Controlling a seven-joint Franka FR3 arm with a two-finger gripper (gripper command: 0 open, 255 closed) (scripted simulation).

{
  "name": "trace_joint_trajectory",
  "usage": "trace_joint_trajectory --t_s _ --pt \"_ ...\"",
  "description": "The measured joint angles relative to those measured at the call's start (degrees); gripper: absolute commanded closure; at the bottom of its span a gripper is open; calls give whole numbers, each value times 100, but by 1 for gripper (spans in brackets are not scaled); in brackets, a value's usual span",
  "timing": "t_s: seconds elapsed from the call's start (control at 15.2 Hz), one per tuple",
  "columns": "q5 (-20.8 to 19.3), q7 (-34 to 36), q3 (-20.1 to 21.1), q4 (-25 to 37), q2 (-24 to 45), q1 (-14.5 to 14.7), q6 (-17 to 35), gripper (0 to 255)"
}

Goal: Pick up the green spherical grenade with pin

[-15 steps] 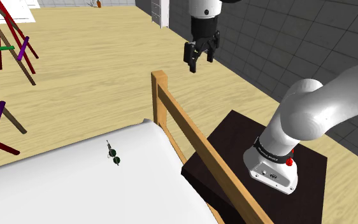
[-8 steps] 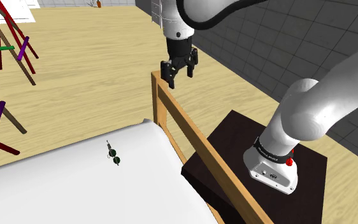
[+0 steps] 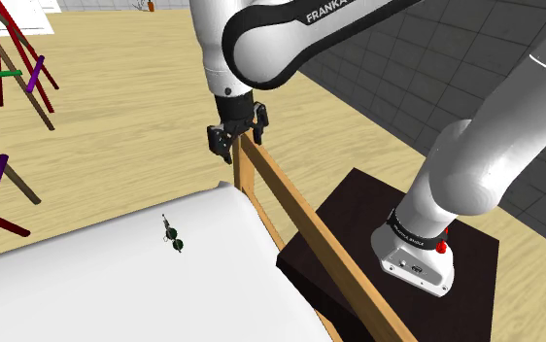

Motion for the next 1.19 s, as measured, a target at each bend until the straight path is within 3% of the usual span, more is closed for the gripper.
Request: trace_joint_trajectory --t_s 0.66,1.19 --pt "-795 1210 384 1335 2205 413 666 0" --pt "-1445 1877 253 3028 4033 1099 649 0"
